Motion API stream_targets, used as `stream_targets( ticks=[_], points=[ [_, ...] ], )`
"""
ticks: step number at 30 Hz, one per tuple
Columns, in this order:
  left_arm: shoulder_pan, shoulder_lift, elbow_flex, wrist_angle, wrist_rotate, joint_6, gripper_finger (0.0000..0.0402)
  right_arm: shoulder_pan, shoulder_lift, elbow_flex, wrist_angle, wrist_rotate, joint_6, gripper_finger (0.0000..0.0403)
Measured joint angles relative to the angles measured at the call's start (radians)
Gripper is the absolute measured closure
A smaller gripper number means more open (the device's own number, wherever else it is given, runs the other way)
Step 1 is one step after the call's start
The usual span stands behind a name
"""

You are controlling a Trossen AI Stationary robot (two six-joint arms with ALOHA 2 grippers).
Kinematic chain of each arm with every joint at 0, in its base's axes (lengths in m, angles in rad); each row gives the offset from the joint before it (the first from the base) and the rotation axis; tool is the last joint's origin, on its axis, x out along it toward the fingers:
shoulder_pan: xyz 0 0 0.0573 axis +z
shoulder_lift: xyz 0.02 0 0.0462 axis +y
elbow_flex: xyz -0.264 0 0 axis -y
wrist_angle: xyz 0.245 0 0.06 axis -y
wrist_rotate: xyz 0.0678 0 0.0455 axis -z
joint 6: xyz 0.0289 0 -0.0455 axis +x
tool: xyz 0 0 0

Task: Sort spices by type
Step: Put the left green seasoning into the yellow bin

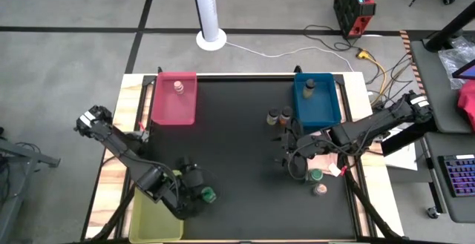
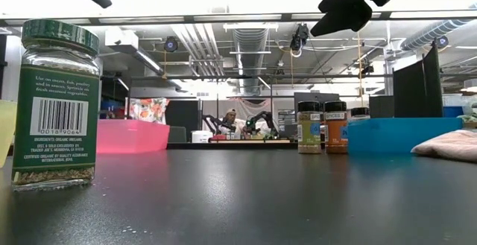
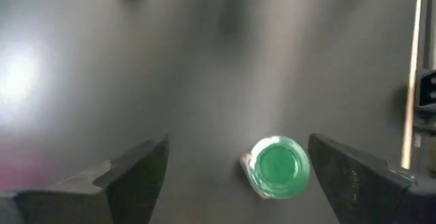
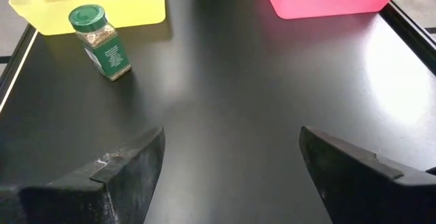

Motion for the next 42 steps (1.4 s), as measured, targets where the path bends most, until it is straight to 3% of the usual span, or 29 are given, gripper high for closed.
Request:
stream_targets(
  ticks=[16,25,36,42],
  points=[
    [-0.057,0.0,-0.232,0.331,-0.036,0.036,0.0066,0.0,0.0,0.0,0.0,-0.001,0.007,0.0059],
    [-0.06,0.0,-0.242,0.361,-0.002,0.039,0.0066,0.0,0.0,-0.001,0.0,-0.001,0.011,0.0069],
    [-0.058,0.003,-0.298,0.418,-0.026,0.041,0.0066,0.0,0.0,-0.001,0.0,-0.001,0.021,0.0053],
    [-0.055,0.067,-0.308,0.483,-0.028,0.075,0.0068,0.0,0.0,-0.001,0.0,-0.001,0.026,0.0054]
  ],
)
